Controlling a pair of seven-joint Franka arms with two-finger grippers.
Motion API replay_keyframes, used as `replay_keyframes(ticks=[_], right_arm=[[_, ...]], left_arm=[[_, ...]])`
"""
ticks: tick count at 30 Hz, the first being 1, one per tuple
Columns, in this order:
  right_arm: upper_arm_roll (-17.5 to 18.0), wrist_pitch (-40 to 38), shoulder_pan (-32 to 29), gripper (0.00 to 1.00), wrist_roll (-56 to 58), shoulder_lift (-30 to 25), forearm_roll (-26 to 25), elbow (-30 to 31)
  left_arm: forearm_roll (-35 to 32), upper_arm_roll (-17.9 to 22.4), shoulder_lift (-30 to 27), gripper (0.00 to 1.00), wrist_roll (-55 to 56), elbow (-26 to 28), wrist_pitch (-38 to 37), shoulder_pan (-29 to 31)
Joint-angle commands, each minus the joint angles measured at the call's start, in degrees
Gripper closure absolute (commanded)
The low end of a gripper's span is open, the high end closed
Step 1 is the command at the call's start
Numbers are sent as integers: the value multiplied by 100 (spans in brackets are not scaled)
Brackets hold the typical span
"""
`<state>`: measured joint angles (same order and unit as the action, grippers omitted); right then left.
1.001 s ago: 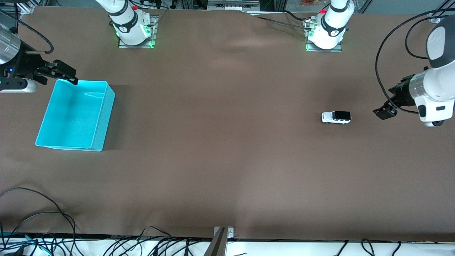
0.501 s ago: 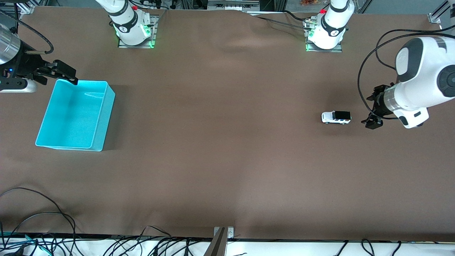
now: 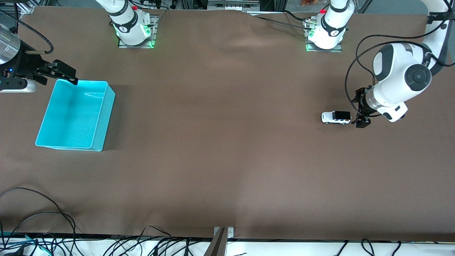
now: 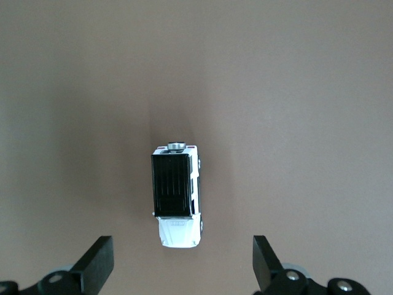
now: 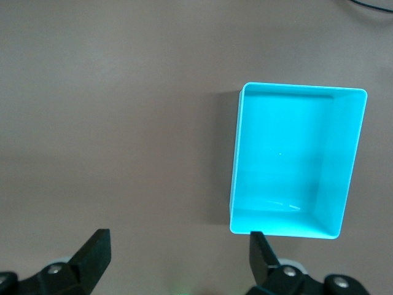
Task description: Wind and store white jeep toy
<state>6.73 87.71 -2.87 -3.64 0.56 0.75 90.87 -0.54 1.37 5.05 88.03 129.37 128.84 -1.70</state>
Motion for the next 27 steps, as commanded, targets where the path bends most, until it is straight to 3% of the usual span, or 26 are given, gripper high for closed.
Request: replay_keyframes(ticks=[1,13,21,24,27], right_arm=[[30,-26,-30,0,-32,14,-13,-95],[30,-26,-30,0,-32,14,-5,-95],[30,-26,-30,0,-32,14,-5,-95],[30,-26,-30,0,-32,14,4,-95],[30,-26,-30,0,-32,14,4,-95]], left_arm=[[-96,-14,-153,0,478,711,878,30],[-96,-23,638,0,751,1028,2057,-23],[-131,-31,761,2,742,1143,2198,-49],[-271,-31,813,9,742,1143,2198,-49],[-289,-31,866,27,742,1143,2198,-49]])
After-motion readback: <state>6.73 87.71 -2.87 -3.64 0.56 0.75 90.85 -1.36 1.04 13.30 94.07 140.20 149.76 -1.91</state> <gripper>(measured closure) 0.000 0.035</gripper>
